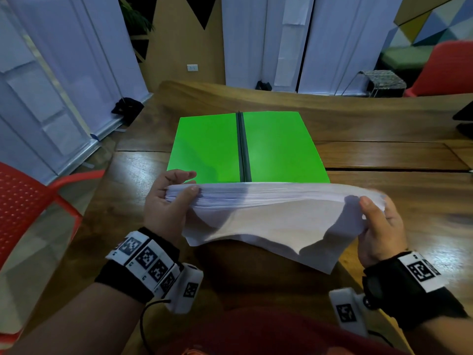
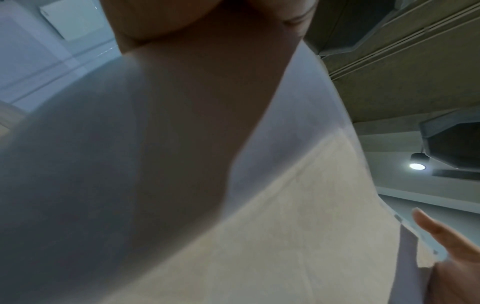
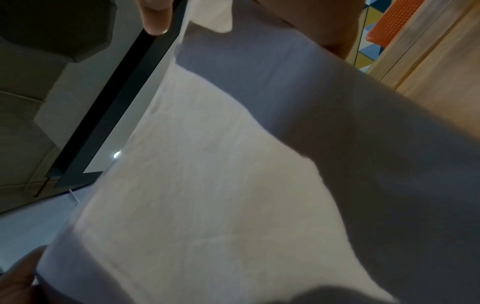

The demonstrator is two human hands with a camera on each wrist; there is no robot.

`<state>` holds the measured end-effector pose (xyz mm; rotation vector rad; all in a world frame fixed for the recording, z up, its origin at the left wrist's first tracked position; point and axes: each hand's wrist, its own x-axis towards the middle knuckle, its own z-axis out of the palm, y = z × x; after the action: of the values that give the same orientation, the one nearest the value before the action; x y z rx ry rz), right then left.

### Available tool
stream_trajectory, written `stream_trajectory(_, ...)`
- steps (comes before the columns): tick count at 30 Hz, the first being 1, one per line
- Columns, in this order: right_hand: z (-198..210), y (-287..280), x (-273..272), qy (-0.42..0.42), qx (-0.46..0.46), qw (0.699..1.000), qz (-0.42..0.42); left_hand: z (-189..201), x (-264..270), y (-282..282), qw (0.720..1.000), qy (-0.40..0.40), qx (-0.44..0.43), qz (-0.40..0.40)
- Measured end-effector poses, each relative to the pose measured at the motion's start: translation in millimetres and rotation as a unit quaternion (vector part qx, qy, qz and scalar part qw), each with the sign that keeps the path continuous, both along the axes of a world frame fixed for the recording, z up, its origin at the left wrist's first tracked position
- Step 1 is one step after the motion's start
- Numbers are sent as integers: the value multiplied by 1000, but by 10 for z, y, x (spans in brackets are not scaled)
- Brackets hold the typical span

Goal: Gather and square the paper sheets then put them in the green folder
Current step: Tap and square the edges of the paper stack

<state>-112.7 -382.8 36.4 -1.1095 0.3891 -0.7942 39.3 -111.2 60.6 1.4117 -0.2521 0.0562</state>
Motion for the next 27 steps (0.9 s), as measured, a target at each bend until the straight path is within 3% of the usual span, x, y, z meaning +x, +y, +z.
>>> stream_trajectory(7,198,22,105,4,21,998,-53,16,51,-58,999,30,-10,20)
stream_trajectory(16,218,-63,250,32,-25,992,-122,-53,152,-61,999,28,-4,27)
stream_trajectory(21,158,-99,293,17,-19,988,-154,-166,174,6,999,-34,35,-19)
stream_trajectory(23,131,-124,290,0,-4,995,-104,-230,174,24,996,-18,66,-64)
stream_trajectory(27,4,-288,193,11,18,997,76,-369,143,-23,984,95,124,-80)
